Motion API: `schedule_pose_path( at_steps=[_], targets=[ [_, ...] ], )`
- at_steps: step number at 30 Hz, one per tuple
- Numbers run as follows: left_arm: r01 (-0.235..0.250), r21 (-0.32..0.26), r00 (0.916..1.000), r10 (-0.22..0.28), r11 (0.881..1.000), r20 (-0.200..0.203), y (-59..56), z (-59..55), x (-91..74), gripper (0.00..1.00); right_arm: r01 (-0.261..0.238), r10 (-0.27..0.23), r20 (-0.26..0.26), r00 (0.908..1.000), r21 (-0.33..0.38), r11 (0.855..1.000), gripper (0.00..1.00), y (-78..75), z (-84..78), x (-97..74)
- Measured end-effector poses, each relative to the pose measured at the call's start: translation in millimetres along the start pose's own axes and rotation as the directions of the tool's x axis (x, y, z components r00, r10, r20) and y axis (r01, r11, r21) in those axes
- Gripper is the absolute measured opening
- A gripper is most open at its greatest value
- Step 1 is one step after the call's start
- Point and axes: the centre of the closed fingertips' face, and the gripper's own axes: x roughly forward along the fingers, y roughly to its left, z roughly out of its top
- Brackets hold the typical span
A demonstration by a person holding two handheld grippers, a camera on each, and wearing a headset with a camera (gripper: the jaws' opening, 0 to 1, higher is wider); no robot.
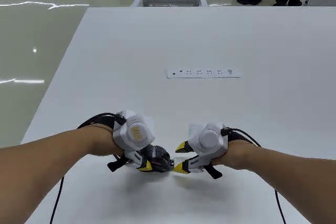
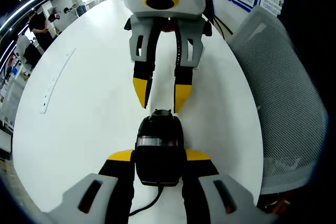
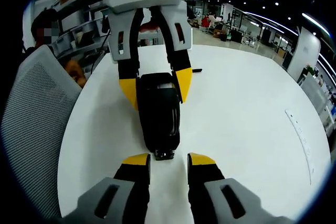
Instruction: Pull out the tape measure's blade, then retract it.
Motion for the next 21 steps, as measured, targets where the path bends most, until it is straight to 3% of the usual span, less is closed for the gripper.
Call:
schedule_pose_path(
  at_steps=[5, 16, 21],
  targets=[
    [0.0, -0.001, 0.9998, 0.0, 1.0, 0.022, 0.4, 0.6, -0.1, 0.29, -0.026, 0.025, -0.021, 0.9995, -0.027, 0.999, 0.26, 5.3, -1.6, 6.2],
    [-0.005, 0.009, 0.9999, 0.004, 1.0, 0.014, -0.6, 1.2, 0.1, 0.29, -0.039, 0.036, -0.066, 0.9972, -0.053, 0.998, 0.15, 7.3, -8.3, 13.1],
    [-0.006, 0.008, 0.9999, 0.006, 1.0, 0.011, -0.7, 0.9, 0.3, 0.29, -0.047, 0.042, -0.09, 0.9951, -0.054, 0.997, 0.16, 8.4, -8.6, 17.1]
  ],
)
